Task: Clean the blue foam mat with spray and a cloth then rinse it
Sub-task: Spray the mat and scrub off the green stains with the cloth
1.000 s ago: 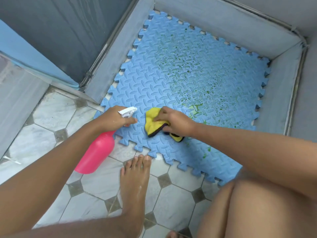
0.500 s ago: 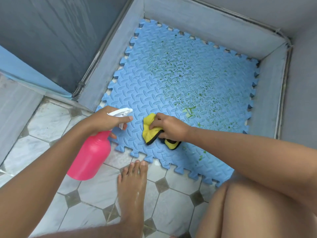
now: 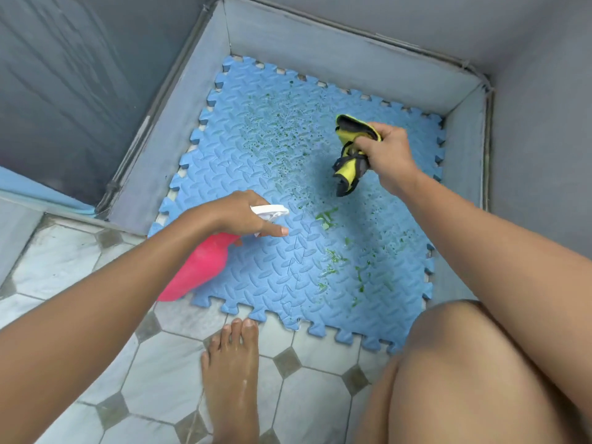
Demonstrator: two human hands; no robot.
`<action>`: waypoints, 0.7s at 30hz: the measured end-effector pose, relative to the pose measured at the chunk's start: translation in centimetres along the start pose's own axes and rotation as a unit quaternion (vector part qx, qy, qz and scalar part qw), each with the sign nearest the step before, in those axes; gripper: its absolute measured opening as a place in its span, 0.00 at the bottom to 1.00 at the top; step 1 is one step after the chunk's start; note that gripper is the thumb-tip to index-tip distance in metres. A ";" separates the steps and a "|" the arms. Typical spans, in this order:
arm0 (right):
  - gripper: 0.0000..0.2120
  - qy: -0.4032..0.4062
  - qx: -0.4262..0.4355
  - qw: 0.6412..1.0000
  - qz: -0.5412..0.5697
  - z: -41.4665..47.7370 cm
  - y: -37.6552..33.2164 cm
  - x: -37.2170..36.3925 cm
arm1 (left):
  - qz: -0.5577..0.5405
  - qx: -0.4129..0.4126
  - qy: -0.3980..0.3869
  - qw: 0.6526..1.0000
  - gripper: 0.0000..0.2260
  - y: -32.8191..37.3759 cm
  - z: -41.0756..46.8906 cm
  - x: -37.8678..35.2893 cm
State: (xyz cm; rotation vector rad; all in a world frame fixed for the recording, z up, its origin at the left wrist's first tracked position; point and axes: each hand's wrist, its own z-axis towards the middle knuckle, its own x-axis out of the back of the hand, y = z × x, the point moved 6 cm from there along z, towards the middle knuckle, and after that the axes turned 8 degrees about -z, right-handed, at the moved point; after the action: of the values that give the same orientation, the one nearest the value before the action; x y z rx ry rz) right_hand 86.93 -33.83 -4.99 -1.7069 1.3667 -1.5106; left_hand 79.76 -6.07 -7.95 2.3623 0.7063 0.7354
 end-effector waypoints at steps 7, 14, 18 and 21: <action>0.09 0.161 -0.065 0.985 0.015 0.6 5.2 9.6 | 0.083 -0.048 0.100 0.990 0.25 -0.2 2.6 -2.1; 0.07 0.236 -0.074 0.954 -0.168 0.8 9.1 11.9 | 0.077 -0.149 0.030 0.985 0.26 3.0 3.5 -3.3; 0.19 0.164 -0.062 0.916 -0.360 1.2 10.4 10.9 | 0.067 -0.145 0.099 0.982 0.29 2.8 3.5 -2.8; 0.19 0.041 -0.010 0.878 -0.476 0.1 11.7 6.5 | 0.037 -0.137 0.123 0.982 0.25 2.4 3.1 -1.6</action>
State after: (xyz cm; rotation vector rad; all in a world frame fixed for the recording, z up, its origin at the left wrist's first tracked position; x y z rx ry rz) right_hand 82.14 -44.14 -12.04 -2.5337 0.5184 -2.0494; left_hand 81.27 -9.81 -9.10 2.0770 0.5765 1.0968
